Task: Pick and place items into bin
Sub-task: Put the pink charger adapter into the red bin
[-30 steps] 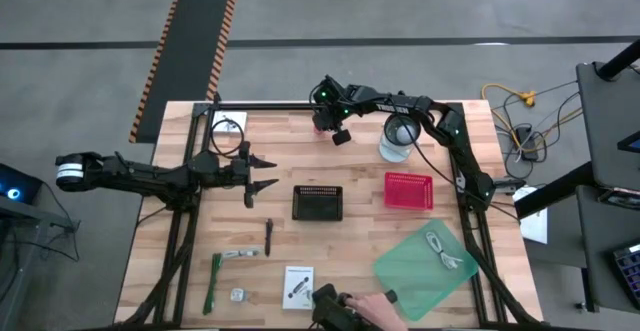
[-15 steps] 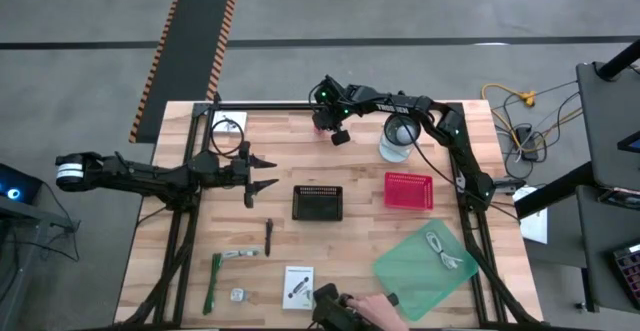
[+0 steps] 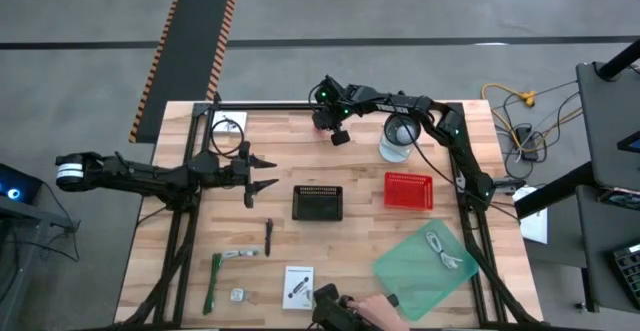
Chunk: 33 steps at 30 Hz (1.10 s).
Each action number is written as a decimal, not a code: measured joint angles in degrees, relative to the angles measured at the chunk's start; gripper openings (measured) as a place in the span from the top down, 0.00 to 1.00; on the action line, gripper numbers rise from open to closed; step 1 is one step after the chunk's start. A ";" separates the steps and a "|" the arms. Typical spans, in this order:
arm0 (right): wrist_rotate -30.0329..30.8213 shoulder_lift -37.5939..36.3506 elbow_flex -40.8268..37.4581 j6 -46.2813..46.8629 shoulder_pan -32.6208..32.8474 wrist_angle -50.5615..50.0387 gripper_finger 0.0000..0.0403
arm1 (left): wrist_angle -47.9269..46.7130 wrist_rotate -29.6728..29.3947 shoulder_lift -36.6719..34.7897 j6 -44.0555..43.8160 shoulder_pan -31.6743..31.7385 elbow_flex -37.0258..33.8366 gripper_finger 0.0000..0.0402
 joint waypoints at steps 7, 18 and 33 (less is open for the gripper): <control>0.04 0.00 -0.05 0.02 0.02 -0.05 0.98 | -0.02 0.00 0.01 -0.02 0.02 -0.09 0.52; 0.09 -0.72 -0.05 2.68 0.26 -0.48 0.98 | 0.04 -0.01 0.01 0.00 0.01 -0.35 0.52; -3.20 -6.08 -0.03 11.95 0.92 -6.46 0.98 | 0.07 0.00 -0.01 0.00 0.00 -0.35 0.52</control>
